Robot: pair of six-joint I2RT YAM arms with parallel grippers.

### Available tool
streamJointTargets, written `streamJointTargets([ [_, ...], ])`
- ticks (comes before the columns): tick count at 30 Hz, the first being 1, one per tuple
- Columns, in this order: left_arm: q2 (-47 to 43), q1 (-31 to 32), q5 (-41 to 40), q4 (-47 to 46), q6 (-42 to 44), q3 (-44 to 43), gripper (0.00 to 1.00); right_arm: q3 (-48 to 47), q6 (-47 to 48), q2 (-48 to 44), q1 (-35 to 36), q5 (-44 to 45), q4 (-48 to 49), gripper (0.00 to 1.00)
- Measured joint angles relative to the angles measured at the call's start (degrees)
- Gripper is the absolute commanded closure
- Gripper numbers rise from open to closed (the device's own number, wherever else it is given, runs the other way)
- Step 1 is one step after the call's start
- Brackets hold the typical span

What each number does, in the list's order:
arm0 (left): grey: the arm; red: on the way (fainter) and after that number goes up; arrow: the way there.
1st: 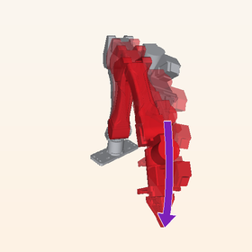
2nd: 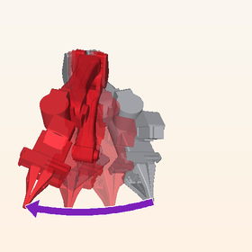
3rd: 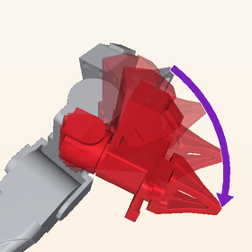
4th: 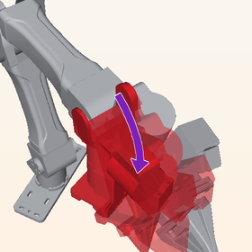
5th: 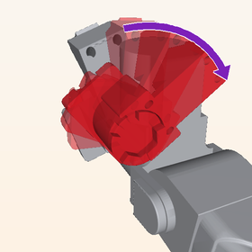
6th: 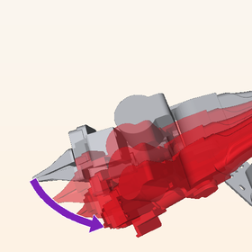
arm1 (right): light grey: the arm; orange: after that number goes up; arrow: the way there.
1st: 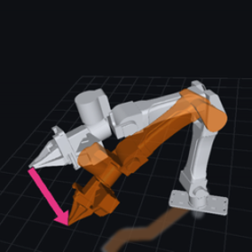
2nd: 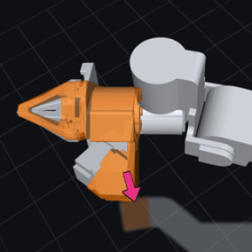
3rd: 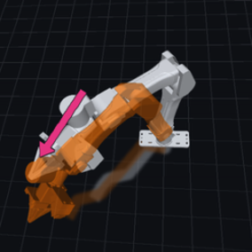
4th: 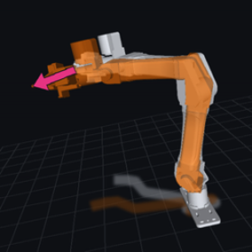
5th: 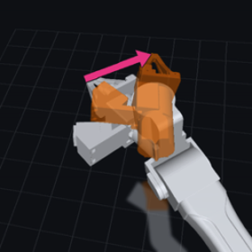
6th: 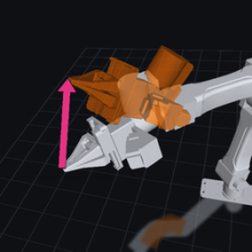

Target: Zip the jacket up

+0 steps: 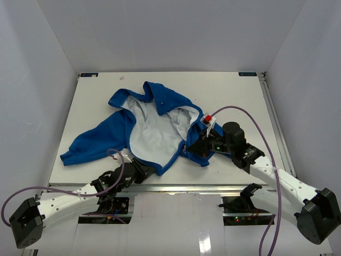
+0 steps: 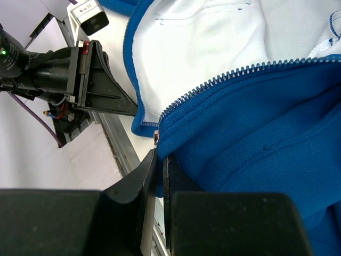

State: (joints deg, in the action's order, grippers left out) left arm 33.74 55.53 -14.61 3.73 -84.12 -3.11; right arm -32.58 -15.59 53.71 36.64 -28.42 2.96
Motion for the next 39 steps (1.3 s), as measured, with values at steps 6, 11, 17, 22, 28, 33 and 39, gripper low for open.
streamJointTargets([
  [6, 6.21, 0.00, 0.15, -2.86, -0.67, 0.00, 0.61, 0.02, 0.02, -0.15, 0.00, 0.09, -0.04, 0.92],
  [11, 9.94, 0.00, 0.53, -5.55, -1.77, 0.00, 0.54, 0.02, 0.02, -0.52, 0.00, 0.34, -0.06, 0.92],
  [17, 11.13, 0.00, 0.58, -7.82, -2.36, 0.02, 0.52, 0.04, 0.02, -0.52, 0.00, 0.88, -0.09, 0.92],
  [22, 11.86, 0.00, 0.56, -9.06, -3.18, 0.02, 0.51, 0.11, 0.02, -0.52, 0.00, 1.12, -0.11, 0.92],
  [28, 12.54, 0.00, 0.56, -9.51, -4.03, 0.02, 0.51, 0.11, 0.02, -0.52, 0.00, 1.29, -0.11, 0.92],
  [33, 12.61, 0.00, 0.50, -9.82, -4.80, 0.02, 0.49, 0.11, 0.04, -0.52, 0.00, 1.31, -0.11, 0.92],
  [39, 15.48, 0.00, 0.15, -12.04, -5.90, 0.02, 0.53, 0.11, 0.04, -0.52, 0.00, 1.31, -0.11, 0.92],
])
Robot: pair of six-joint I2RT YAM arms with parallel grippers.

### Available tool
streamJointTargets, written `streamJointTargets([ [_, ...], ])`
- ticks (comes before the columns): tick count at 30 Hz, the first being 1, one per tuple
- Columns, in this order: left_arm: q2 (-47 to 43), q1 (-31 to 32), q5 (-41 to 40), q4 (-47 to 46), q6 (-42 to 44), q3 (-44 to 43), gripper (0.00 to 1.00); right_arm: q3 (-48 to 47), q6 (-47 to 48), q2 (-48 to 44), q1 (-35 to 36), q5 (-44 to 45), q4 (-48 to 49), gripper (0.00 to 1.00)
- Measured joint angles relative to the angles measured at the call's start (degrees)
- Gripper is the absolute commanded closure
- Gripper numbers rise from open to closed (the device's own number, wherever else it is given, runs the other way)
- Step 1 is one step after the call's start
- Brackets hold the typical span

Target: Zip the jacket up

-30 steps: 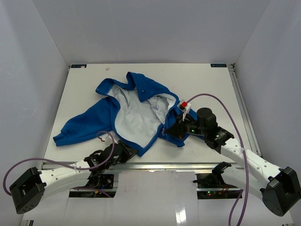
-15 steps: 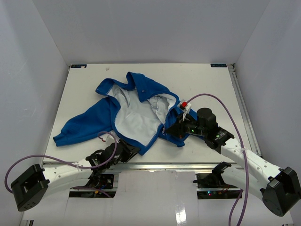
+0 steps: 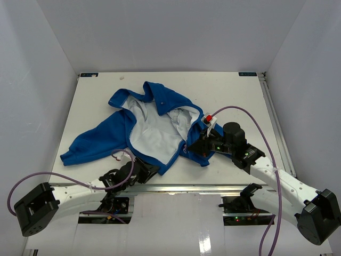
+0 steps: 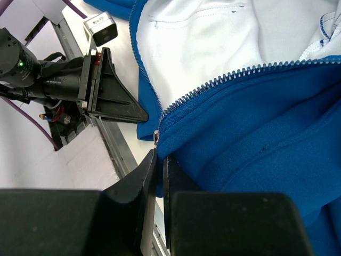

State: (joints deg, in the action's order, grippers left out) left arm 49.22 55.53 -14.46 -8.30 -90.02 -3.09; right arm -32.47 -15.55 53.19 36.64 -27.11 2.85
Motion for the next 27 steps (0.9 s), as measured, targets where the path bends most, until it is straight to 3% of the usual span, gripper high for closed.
streamJointTargets([
  [7, 5.08, 0.09, -1.08, -5.17, -0.55, -0.02, 0.64, 0.02, -0.07, 1.05, 0.00, -0.02, 0.05, 0.92],
  [10, 7.34, 0.11, -1.49, -7.63, -0.21, -0.01, 0.96, 0.14, -0.17, 1.78, 0.01, -0.17, 0.26, 0.92],
  [11, 8.20, 0.11, -1.62, -8.49, 0.02, 0.00, 0.99, 0.29, -0.29, 2.03, 0.02, -0.29, 0.50, 0.92],
  [17, 7.01, 0.09, -1.60, -11.57, 11.12, 0.04, 1.00, 1.19, -0.46, 4.69, 2.45, -1.33, 2.97, 0.92],
  [27, -14.88, -0.05, 1.67, -13.20, 38.13, 0.41, 1.00, 4.28, 0.71, 7.71, 5.11, -6.21, 11.23, 0.92],
])
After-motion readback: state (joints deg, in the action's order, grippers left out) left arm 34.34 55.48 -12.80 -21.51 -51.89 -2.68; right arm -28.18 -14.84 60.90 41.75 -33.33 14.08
